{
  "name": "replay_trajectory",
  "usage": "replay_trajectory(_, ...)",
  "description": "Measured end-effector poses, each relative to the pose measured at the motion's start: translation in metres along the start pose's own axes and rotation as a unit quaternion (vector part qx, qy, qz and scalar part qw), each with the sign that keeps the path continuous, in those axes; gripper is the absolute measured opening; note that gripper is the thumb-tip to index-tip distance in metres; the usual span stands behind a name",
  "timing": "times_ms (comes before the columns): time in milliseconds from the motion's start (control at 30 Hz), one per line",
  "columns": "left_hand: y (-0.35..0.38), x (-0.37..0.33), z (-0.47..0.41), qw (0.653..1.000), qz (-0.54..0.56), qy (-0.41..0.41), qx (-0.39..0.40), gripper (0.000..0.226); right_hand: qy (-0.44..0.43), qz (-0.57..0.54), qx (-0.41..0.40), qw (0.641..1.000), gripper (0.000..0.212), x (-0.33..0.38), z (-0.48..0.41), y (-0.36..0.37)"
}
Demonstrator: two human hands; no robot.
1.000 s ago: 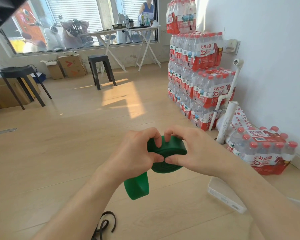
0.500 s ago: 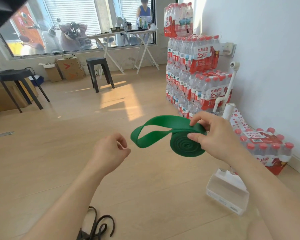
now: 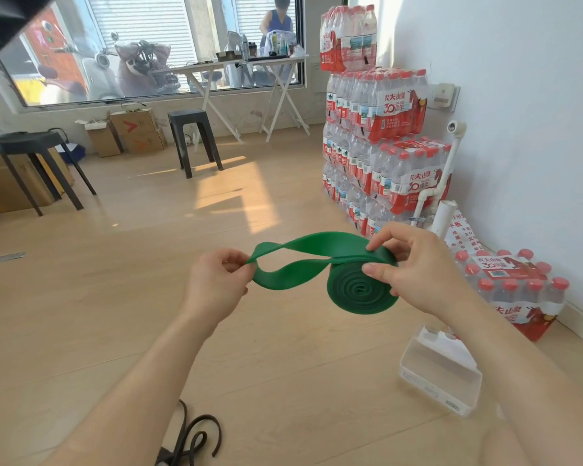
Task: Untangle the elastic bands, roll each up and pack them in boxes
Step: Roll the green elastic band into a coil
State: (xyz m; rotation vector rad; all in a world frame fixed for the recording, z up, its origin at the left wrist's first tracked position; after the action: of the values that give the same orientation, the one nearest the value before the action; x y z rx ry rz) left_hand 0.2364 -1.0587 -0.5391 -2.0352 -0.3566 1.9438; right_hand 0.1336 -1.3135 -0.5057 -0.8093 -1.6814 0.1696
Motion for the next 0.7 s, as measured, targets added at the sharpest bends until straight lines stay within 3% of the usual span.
replay_trajectory(100, -0.004, -0.01, 0.004, 0.98, 0.165, -0.029, 0.107, 0.011, -0.013, 0.053, 0.015, 0.998, 0.029, 0.0, 0.001, 0.006)
replay_trajectory(233, -0.01, -0.016, 0.015, 0.9, 0.289, -0.006, 0.326, 0.005, -0.005, 0.047, 0.02, 0.999, 0.029, -0.001, -0.001, 0.008)
replay_trajectory(300, -0.015, -0.016, 0.015, 0.876, 0.336, -0.013, 0.347, 0.015, 0.005, -0.001, 0.02, 1.0, 0.029, 0.0, -0.001, 0.006)
replay_trajectory(333, -0.017, -0.014, 0.011, 0.882, 0.344, -0.031, 0.322, 0.019, 0.007, -0.017, 0.024, 1.0, 0.028, 0.002, -0.001, 0.006)
replay_trajectory(400, -0.021, -0.009, 0.007, 0.922, 0.291, -0.045, 0.251, 0.022, 0.006, -0.037, 0.038, 0.999, 0.027, 0.005, 0.001, 0.01)
replay_trajectory(500, -0.023, -0.002, 0.006, 0.957, 0.182, -0.02, 0.224, 0.04, 0.008, -0.056, 0.048, 0.997, 0.024, 0.006, 0.002, 0.012)
replay_trajectory(567, -0.028, 0.001, 0.006, 0.975, 0.083, 0.012, 0.207, 0.041, 0.012, -0.068, 0.053, 0.996, 0.022, 0.007, 0.002, 0.01)
replay_trajectory(633, -0.03, 0.004, 0.006, 0.969, -0.052, 0.026, 0.239, 0.039, 0.015, -0.064, 0.069, 0.995, 0.022, 0.008, 0.003, 0.011)
replay_trajectory(700, -0.026, 0.004, 0.012, 0.943, -0.159, 0.027, 0.29, 0.051, 0.006, -0.041, 0.088, 0.995, 0.025, 0.009, 0.004, 0.014)
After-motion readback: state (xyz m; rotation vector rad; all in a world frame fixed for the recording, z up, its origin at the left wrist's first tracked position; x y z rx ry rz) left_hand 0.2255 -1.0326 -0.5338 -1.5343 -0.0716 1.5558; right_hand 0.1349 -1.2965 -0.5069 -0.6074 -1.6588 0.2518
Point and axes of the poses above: each hand's wrist, its own z-axis away from the middle knuckle, its own y-axis out of the palm, x = y × z, the point moved 4 cm from there along -z, towards the middle knuckle
